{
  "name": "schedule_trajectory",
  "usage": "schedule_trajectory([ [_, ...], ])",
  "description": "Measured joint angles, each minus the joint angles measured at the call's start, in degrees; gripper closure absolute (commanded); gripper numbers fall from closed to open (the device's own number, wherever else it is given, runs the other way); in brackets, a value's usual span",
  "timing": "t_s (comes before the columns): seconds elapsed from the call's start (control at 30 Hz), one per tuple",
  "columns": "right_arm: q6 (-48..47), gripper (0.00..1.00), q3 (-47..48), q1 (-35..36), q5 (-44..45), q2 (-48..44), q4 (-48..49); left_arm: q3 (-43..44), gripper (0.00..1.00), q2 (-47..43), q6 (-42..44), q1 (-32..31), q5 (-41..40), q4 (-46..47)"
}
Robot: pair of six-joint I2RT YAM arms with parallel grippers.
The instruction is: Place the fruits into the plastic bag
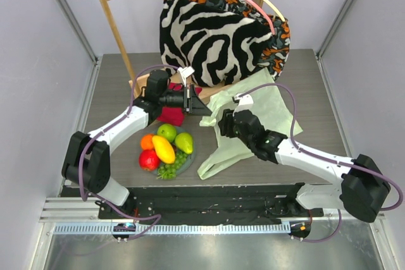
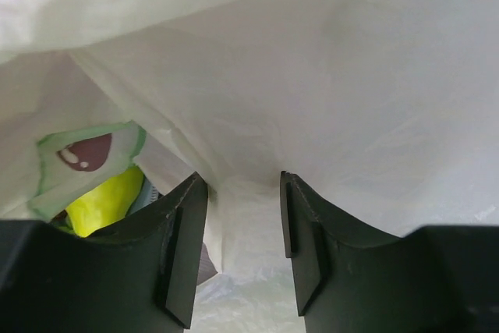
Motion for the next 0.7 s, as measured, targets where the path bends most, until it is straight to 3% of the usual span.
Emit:
schedule_trajectory([
  [0.13, 0.1, 0.57, 0.0, 0.0, 0.5, 2.4, 0.2, 0.0, 1.00, 0.0, 0.0, 0.0, 0.5, 0.3],
  [0.27, 0.1, 0.88, 0.0, 0.0, 1.0, 4.0, 0.3, 0.0, 1.00, 0.0, 0.0, 0.0, 0.8, 0.3],
  [0.33, 0.1, 0.97, 0.0, 0.0, 1.4, 4.2, 0.2, 0.0, 1.00, 0.0, 0.0, 0.0, 0.9, 0.3],
  [0.47, 0.3, 0.99, 0.8, 0.0, 2.6, 4.0, -1.4, 0.0, 1.00, 0.0, 0.2, 0.0, 0.9, 0.2],
  [0.57, 0.2, 0.99, 1.5, 0.0, 3.1, 2.2, -4.2, 0.0, 0.84, 0.0, 1.0, 0.2, 0.9, -0.5],
  [0.6, 0.3, 0.99, 1.6, 0.0, 3.1, 1.2, -5.1, 0.0, 0.64, 0.0, 1.4, 0.5, 0.9, -0.8],
  [0.7, 0.5, 0.99, 2.6, 0.0, 3.4, -3.4, -9.6, 0.2, 0.29, 0.0, 1.9, 2.5, 0.9, -1.4],
])
